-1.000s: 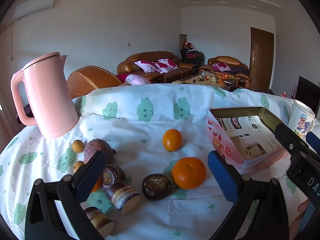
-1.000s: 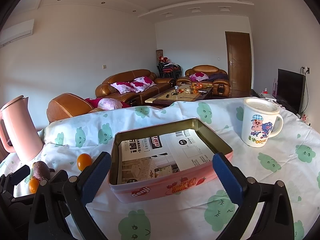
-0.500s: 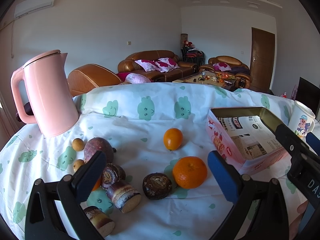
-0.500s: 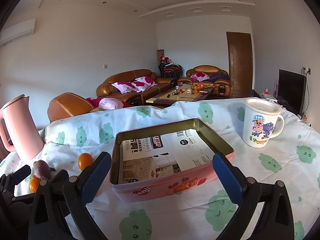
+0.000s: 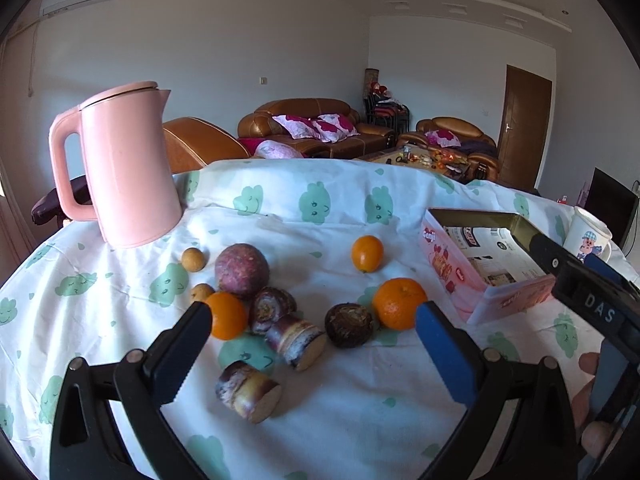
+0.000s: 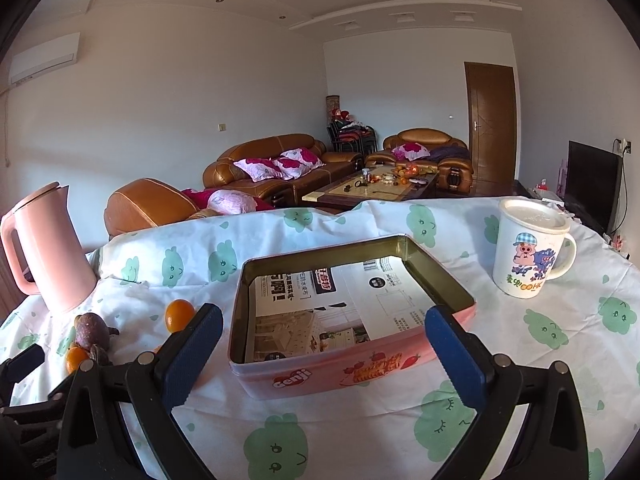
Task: Organize fruits
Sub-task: 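Grasp a cake-roll slice with the left tool while the right tool grasps the large orange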
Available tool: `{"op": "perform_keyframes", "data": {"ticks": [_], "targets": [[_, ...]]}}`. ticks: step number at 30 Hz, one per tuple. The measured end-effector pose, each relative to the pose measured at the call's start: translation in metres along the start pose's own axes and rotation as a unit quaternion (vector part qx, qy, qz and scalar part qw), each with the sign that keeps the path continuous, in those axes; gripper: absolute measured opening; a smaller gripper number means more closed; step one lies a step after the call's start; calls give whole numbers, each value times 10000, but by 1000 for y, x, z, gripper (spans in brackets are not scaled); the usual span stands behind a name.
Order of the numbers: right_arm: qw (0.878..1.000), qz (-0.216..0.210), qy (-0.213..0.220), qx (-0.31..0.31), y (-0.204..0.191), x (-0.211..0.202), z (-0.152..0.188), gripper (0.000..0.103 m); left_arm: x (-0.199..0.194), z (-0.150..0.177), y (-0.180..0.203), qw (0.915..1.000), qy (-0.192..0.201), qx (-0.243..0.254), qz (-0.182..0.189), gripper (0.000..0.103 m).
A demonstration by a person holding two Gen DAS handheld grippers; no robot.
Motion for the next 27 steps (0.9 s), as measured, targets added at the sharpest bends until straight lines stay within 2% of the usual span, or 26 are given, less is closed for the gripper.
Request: {"op": "perform_keyframes", "data": {"ticks": [3,6,9,11,12,13,14,15,17,19,21,25,27], "targets": [[9993,-271,-228,76,-5,5,6,102,-15,13,-28,9998,26,190,-34,103],[9962,-763,-337,233,-16,7,12,102,-18,28,-53,9992,-155,328,-189,103],[9919,-1182,-430,156,-34,7,17,95,-13,36,-68,9983,-535,104,186,103],[9878,-1412,-658,-45,-50,11,25,68,-8,37,-72,9975,-670,32,230,102],[9845,-1541,-828,-158,-60,14,30,61,-6,38,-73,9971,-724,20,223,101],[9807,-1673,-985,-249,-67,17,36,49,-3,38,-72,9967,-777,22,231,99],[9765,-1804,-1127,-355,-76,19,42,43,0,39,-69,9961,-841,43,276,93],[9736,-1869,-1225,-467,-83,21,46,42,3,41,-64,9949,-936,80,364,89],[9720,-1870,-1285,-610,-90,22,50,43,7,42,-52,9922,-1102,199,541,89],[9698,-1899,-1405,-613,-95,27,52,43,14,42,-42,9908,-1197,348,527,84],[9664,-1941,-1605,-511,-97,35,56,43,24,44,-35,9885,-1340,494,503,69],[9599,-1967,-1920,-547,-104,51,60,43,37,51,-28,9832,-1641,528,608,52],[9595,-1887,-1960,-726,-111,58,59,43,38,50,-30,9831,-1642,440,676,40]]}}
Point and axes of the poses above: each gripper's, at about its wrist camera, not at the fingertips, and x roughly the way its jaws point, y to its right, z to its underside, the point moved 8 cm from there along x, roughly the way its jaws point, and after that the axes turned 8 degrees about -z, right-handed, at the moved point
